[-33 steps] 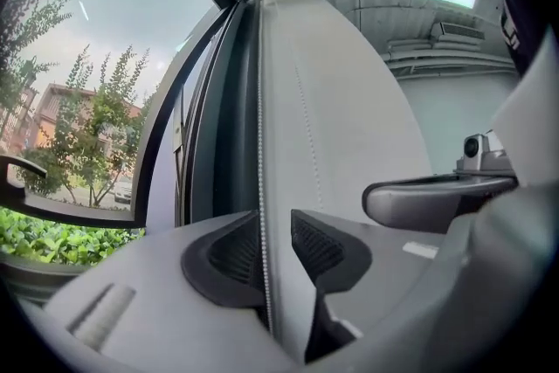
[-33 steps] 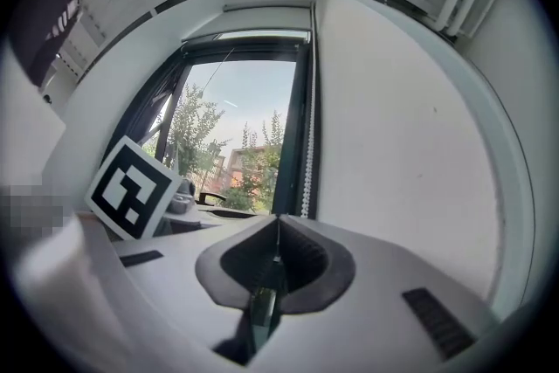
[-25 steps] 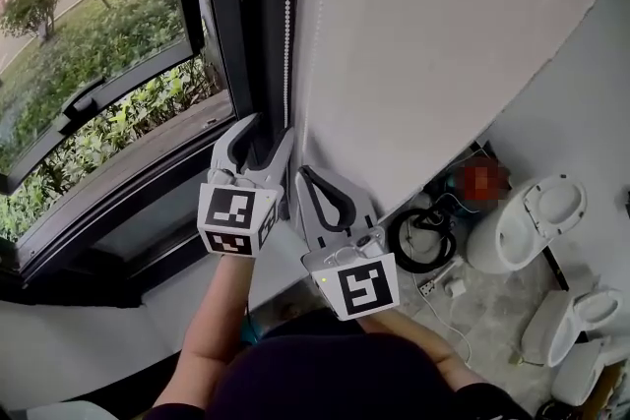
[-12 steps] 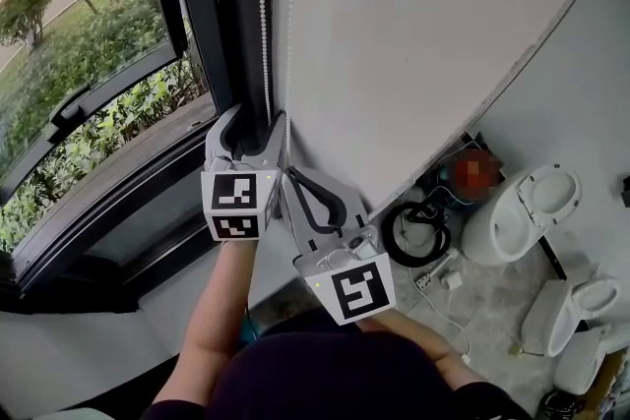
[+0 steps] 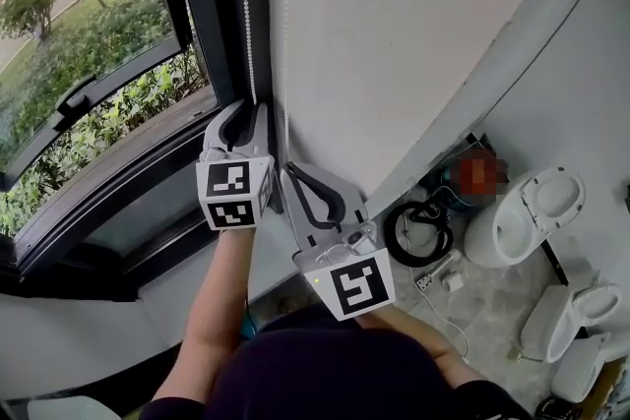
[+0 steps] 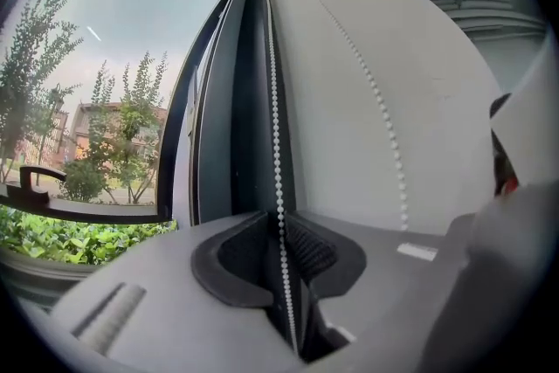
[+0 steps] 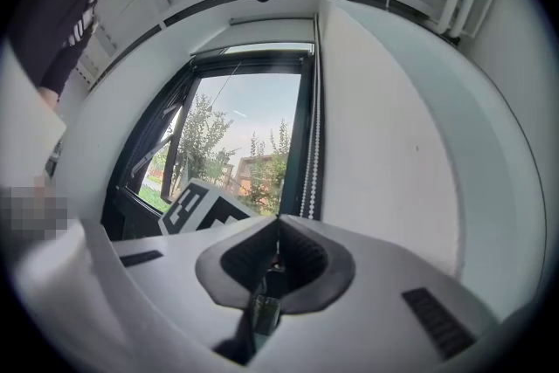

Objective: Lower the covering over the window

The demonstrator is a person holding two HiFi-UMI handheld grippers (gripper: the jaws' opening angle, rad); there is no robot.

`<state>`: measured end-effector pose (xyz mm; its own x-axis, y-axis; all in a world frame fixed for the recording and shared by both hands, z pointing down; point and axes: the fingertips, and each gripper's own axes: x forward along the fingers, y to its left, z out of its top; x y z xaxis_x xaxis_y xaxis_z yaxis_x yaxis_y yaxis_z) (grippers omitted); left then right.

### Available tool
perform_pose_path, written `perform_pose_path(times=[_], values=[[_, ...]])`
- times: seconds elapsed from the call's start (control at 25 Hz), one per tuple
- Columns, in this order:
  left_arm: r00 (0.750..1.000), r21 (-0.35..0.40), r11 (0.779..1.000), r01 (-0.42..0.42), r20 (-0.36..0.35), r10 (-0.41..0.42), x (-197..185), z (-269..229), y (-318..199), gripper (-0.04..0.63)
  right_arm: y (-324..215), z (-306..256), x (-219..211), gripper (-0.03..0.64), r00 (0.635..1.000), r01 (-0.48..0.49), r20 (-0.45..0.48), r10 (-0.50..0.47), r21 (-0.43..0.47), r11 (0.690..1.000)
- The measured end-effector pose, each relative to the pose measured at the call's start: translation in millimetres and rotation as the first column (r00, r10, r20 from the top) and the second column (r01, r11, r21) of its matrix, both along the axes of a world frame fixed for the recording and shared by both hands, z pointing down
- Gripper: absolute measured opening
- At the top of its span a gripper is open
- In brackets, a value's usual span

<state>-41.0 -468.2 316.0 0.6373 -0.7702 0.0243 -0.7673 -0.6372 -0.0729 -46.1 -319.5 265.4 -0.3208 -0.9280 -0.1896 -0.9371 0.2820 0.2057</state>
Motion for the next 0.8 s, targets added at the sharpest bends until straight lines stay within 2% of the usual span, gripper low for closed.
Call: perform_pose_path(times=[0.2,0.32,0.44,0.68,0.8], values=[[0.999,-0.022,0.999,-0.036,0.011,0.036,-2,2,9,0.012,6,-2,2,0.012,1.0,0.026,0.015,-0.026,0.005,1.0],[0.998,-0.035,0.997,-0.065,0.013,0.066,-6,4,24,0.011,10,-3,2,0.012,0.999,0.049,0.021,-0.049,0.005,0.999],[0.993,-0.054,0.992,-0.114,-0.014,0.113,-11,5,48,0.012,13,-3,1,0.012,0.996,0.081,0.03,-0.081,-0.005,0.997],[0.981,-0.079,0.98,-0.181,-0.09,0.174,-31,2,104,0.012,22,-7,-1,0.014,0.976,0.213,0.057,-0.211,-0.043,0.976],[0.979,-0.084,0.979,-0.186,-0.097,0.178,-40,3,126,0.012,27,-9,-6,0.014,0.956,0.289,0.064,-0.285,-0.056,0.956]])
